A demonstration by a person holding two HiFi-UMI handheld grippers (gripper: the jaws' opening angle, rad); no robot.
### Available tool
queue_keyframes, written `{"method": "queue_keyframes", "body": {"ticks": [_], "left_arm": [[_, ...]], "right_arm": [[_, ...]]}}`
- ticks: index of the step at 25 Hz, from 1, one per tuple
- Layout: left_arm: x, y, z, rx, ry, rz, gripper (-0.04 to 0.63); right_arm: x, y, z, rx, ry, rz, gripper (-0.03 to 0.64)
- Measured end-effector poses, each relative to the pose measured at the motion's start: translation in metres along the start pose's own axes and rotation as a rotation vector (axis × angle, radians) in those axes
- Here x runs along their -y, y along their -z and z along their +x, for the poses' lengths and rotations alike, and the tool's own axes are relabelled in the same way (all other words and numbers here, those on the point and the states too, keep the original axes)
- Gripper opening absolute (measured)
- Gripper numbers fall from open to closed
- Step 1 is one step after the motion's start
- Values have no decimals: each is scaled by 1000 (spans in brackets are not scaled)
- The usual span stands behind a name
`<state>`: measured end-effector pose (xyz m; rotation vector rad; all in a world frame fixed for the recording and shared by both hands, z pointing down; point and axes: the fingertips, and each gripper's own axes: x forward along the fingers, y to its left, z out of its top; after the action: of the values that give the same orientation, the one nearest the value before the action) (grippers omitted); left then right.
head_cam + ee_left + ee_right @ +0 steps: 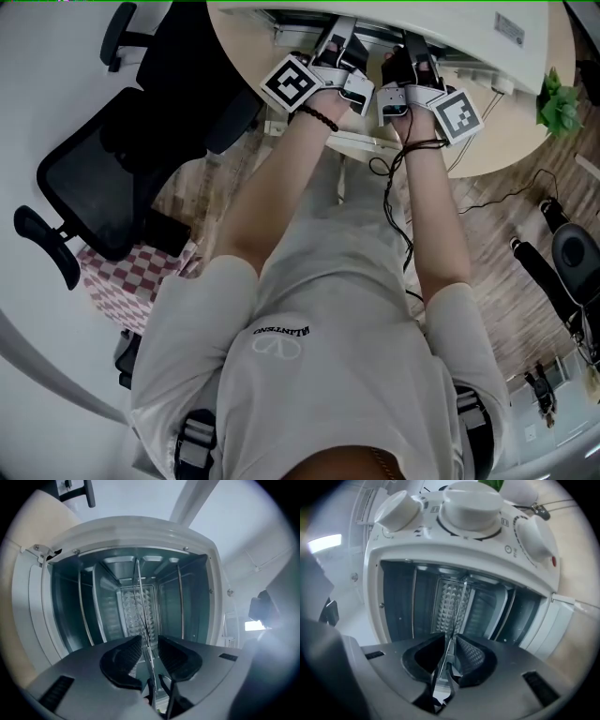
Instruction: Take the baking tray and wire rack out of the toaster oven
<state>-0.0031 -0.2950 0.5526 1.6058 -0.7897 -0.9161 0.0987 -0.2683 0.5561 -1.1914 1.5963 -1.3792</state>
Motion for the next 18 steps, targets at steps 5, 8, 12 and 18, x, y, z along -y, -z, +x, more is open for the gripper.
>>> {"method": "queue_keyframes", "body": {"ticks": [5, 8, 12, 18], "left_arm": [[-4, -4, 1, 3, 6, -10, 110], [-6, -5, 1, 7, 2, -21, 98], [-8, -4, 1, 6, -2, -27, 61], [-4, -4, 4, 6, 21, -63, 17]], "right_arm": [[6, 0, 4, 4, -3, 22, 77], [8, 0, 4, 17, -5, 37, 77], [9, -1, 4, 35, -11, 49, 77], [9, -4, 6, 54, -5, 37, 78]]}}
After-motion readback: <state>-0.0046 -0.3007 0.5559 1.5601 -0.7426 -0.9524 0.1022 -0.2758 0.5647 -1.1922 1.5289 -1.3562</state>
